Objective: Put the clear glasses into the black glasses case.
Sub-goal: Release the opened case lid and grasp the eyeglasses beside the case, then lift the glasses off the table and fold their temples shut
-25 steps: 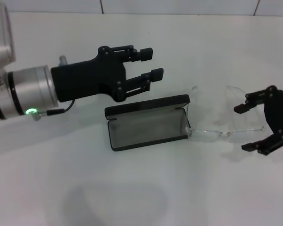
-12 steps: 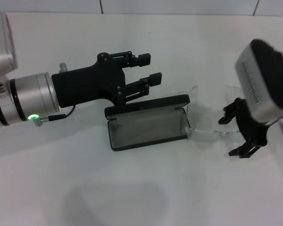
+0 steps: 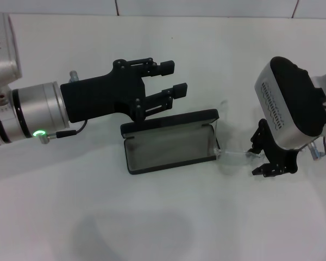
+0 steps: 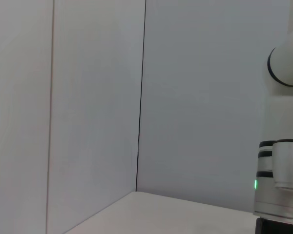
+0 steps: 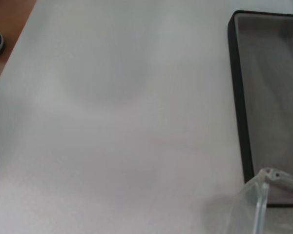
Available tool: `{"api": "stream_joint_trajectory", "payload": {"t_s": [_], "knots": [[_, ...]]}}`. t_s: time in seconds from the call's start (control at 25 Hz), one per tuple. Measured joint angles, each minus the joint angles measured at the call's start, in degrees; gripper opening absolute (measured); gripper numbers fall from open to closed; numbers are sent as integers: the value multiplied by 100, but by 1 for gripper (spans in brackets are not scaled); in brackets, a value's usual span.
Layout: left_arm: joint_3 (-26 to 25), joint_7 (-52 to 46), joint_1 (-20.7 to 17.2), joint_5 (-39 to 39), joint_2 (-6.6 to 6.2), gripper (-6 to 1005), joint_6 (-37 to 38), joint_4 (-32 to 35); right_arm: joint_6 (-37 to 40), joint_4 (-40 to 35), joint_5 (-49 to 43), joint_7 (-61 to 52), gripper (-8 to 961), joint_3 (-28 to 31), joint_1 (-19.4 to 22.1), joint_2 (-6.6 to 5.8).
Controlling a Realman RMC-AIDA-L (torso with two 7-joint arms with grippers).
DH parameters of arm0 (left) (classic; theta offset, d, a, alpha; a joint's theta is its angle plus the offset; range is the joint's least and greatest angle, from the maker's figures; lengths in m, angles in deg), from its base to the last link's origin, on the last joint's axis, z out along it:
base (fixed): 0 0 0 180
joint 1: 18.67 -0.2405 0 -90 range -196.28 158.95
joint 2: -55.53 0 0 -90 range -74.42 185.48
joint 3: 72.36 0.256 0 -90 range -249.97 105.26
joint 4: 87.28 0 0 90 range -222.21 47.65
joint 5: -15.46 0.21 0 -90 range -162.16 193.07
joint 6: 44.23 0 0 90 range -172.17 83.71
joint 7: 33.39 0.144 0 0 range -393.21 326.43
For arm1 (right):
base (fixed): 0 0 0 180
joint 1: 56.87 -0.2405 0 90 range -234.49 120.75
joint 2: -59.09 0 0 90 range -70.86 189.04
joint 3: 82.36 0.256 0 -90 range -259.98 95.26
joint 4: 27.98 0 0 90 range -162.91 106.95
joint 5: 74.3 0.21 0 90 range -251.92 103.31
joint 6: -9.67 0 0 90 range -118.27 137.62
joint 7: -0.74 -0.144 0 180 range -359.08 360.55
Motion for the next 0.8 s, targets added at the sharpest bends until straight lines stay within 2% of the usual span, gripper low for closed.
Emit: {"api": "stream_joint_trajectory", "payload": {"t_s": [0.24,0.36,0.52,0.64,0.8], "knots": [[-16,-15,-5,-1,-1,511,-2,-10,101,32,2,-1,397,12,36,-30],[-131,-169,-27,-3,-1,510,36,-11,332,-229,-8,29,162,275,155,-51],[-170,-314,-46,3,-4,510,133,-15,890,-891,202,376,123,1089,572,-61],[-290,-309,-64,-33,-4,510,519,-112,1308,-1201,782,995,113,1826,932,-49],[-427,-246,-9,-179,-17,509,1088,-312,1390,-847,2004,2137,113,2559,1324,-34]]}}
